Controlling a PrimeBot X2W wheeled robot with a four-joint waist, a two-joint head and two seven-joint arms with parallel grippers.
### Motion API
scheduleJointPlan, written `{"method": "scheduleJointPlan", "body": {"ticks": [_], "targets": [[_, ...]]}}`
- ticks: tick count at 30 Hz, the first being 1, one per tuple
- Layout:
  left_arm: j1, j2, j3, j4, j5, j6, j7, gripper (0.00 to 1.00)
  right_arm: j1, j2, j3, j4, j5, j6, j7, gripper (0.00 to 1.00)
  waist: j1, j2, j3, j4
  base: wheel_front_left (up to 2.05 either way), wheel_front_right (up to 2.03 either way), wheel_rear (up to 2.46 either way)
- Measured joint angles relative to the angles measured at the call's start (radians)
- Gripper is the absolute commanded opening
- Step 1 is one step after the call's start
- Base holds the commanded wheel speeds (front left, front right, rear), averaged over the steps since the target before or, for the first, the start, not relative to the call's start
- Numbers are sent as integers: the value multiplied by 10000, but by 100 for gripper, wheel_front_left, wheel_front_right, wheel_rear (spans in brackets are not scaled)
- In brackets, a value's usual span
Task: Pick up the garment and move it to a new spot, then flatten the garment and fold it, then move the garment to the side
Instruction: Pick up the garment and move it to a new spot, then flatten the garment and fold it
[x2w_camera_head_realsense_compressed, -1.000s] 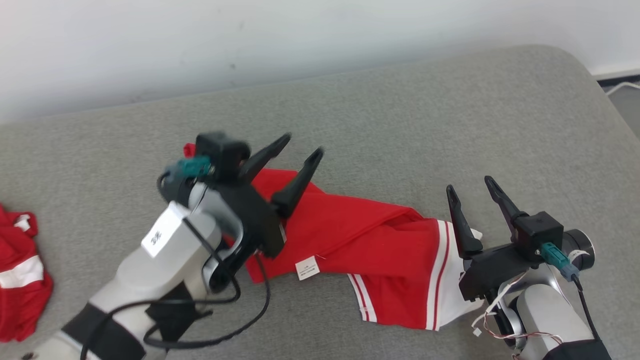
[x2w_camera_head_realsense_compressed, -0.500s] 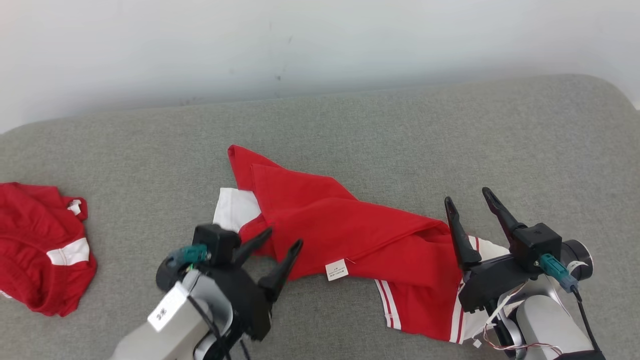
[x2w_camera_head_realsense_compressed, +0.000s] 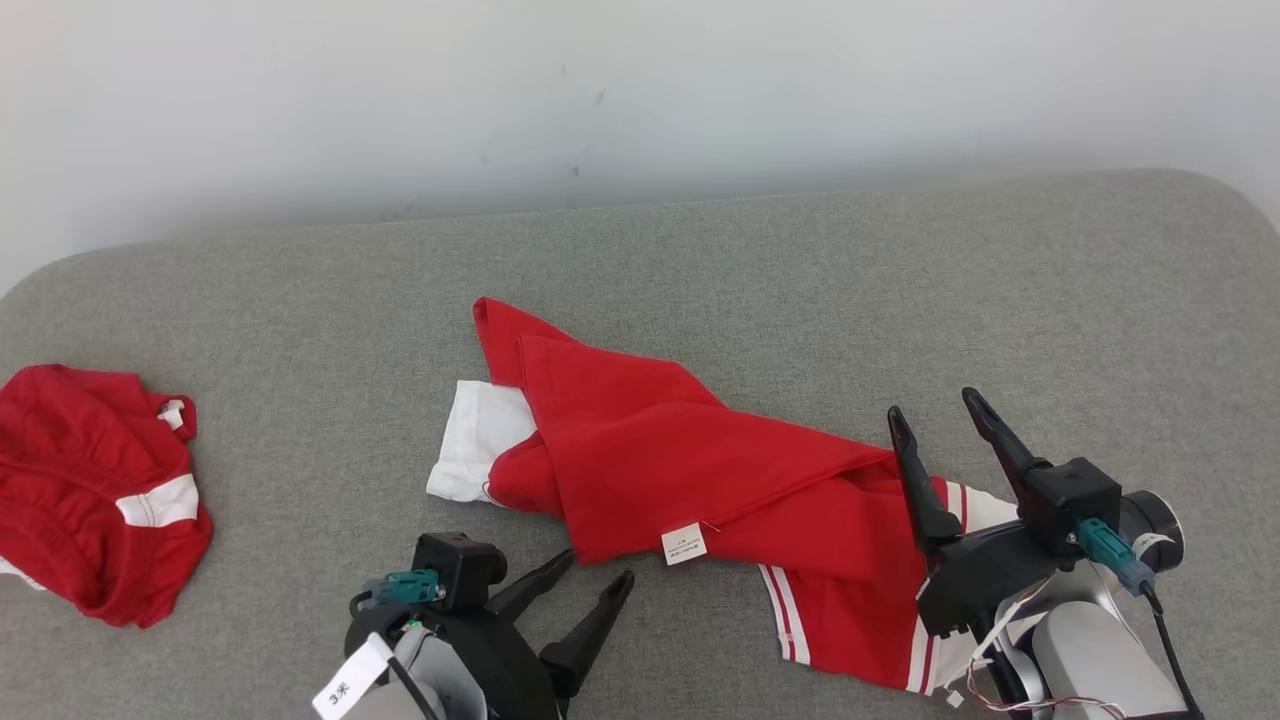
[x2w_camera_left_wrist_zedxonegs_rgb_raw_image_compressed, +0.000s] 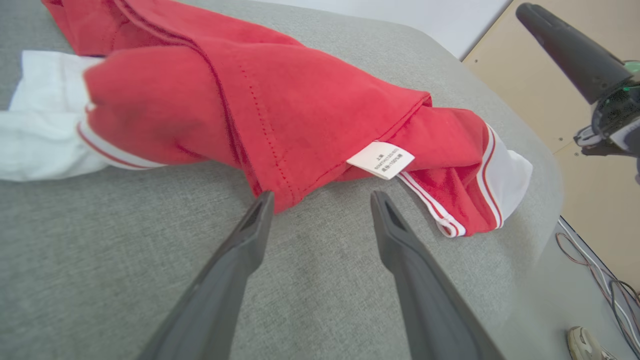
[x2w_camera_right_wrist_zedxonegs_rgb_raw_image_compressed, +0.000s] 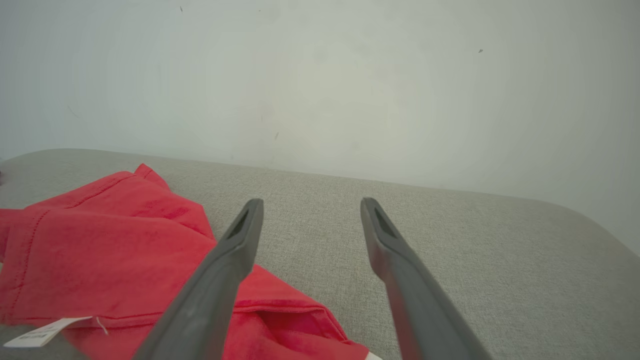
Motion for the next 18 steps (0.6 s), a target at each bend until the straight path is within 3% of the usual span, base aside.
{"method": "scheduleJointPlan", "body": {"ticks": [18], "targets": [[-228,-286,274,884,-286,84,430,100,-192,48,130,-98,-102,117,0,100,0,1,256,-456,0,0,0]]}}
